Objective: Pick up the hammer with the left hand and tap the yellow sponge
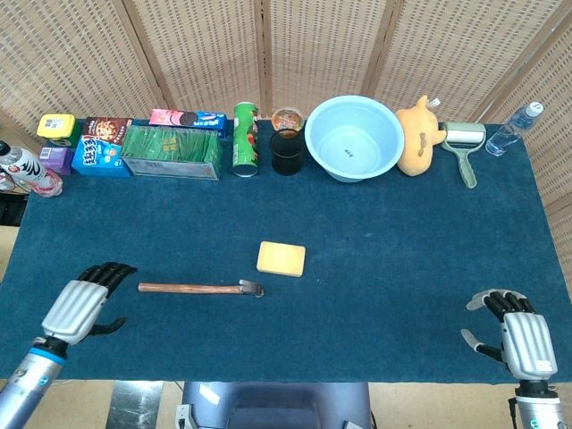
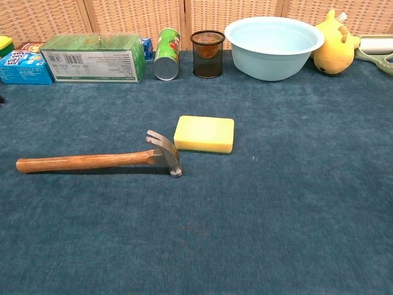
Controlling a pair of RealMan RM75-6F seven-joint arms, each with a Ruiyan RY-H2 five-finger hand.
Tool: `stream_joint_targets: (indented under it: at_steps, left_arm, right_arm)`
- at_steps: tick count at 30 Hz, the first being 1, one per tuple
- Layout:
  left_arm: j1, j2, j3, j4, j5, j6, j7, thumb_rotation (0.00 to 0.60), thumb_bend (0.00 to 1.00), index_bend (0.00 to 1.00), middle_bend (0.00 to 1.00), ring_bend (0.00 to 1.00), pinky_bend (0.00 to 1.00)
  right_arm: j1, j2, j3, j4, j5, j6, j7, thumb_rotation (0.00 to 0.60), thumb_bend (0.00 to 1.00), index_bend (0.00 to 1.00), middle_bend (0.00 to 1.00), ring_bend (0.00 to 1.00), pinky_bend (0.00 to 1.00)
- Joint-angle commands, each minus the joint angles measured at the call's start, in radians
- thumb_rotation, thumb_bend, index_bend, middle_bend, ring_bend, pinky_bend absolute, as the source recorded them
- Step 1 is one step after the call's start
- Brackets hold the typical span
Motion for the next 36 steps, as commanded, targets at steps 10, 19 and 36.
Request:
stream_joint_targets:
  at_steps: [10, 19, 36]
  left_arm:
    - [-0.227, -0.18, -0.084, -0.055, -0.249, -0.215, 0.273, 0.6, 0.37, 0.17, 0.23, 0.18, 0.28]
    - [-0.316, -0.296, -0.089, 0.015, -0.406, -0.246, 0.364, 0.6, 0.4, 0.22, 0.25, 0.21, 0.34]
    - [-0.396, -0.393, -0.067, 0.107, -0.507, -0.242, 0.365, 0.6, 0.48, 0.26, 0.28, 0.23, 0.36]
  right_arm:
    - [-0.029, -0.003, 0.003, 0.037, 0.013, 0.032, 0.05, 0.6, 0.22, 0.46, 0.41, 0.33, 0.25]
    - [-0.037, 0.0, 0.005, 0.052, 0.023, 0.03, 0.065, 0.6, 0.22, 0.46, 0.41, 0.33, 0.25]
    - [-0.057, 0.015, 0.009, 0.051, 0.031, 0.046, 0.073, 0.6, 0.22, 0.46, 0.41, 0.33, 0.25]
